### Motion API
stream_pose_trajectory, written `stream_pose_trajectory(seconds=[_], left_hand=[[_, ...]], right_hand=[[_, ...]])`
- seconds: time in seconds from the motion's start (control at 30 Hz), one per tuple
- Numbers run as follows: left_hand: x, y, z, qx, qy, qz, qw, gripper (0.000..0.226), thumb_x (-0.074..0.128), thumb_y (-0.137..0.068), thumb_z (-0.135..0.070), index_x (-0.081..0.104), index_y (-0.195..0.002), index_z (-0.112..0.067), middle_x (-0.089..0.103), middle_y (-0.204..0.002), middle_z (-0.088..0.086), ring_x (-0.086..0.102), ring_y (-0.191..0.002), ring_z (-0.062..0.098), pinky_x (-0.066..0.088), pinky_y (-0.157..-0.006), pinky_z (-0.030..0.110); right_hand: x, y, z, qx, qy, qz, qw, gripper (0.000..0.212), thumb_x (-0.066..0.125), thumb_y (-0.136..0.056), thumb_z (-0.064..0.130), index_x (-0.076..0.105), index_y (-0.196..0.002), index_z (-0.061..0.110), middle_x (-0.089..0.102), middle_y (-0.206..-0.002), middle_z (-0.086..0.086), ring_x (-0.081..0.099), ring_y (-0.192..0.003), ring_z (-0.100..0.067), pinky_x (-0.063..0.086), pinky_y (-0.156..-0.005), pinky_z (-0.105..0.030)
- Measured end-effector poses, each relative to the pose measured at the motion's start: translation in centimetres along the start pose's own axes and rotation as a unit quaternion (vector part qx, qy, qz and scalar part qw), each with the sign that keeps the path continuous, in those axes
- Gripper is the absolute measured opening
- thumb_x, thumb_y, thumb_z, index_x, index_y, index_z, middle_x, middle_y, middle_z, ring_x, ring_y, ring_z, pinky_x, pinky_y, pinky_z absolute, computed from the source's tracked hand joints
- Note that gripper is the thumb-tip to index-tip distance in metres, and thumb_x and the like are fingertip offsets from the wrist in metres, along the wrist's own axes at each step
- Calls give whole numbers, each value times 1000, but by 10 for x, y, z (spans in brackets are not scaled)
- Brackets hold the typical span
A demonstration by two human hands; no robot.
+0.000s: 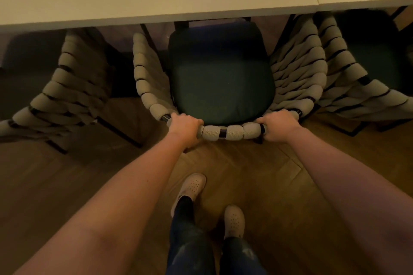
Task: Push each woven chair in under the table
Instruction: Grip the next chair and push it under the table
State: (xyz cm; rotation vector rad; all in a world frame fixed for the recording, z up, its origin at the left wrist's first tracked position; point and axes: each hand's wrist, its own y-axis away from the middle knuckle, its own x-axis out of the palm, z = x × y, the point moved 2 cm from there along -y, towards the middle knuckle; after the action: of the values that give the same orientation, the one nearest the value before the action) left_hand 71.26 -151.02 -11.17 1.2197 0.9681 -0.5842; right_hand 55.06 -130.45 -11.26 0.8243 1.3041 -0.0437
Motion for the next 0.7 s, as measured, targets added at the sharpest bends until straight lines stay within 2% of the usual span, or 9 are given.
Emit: stream_pose_trajectory(seconds=[0.27,0.4,0.57,0.7], left_hand=[[33,54,5,-16,-12,20,1000,42,60,-88,-37,50,-128,-35,60,-109,-5,53,-109,19,35,-101,46],[38,69,21,-18,-32,41,998,46,58,-88,-32,47,-132,-37,60,-115,-5,53,-113,20,36,-99,46],[37,66,38,-15,-49,53,997,49,55,-89,-35,43,-136,-39,61,-118,-5,52,-114,20,38,-97,44],[24,54,46,-13,-43,35,998,42,58,-88,-32,49,-129,-38,60,-115,-5,53,-112,20,37,-98,44]], right_hand=[[24,34,37,-61,4,9,998,38,61,-88,30,53,-125,36,63,-100,7,59,-98,-17,40,-99,-41],[32,42,37,-101,-24,-11,994,50,67,-84,34,48,-130,36,64,-106,8,60,-100,-14,45,-95,-35],[32,36,27,-60,22,-25,998,34,64,-88,34,58,-122,31,64,-112,5,59,-107,-16,41,-100,-35],[20,24,31,-28,30,-30,999,35,64,-89,30,58,-124,31,64,-112,3,58,-107,-17,42,-101,-36]])
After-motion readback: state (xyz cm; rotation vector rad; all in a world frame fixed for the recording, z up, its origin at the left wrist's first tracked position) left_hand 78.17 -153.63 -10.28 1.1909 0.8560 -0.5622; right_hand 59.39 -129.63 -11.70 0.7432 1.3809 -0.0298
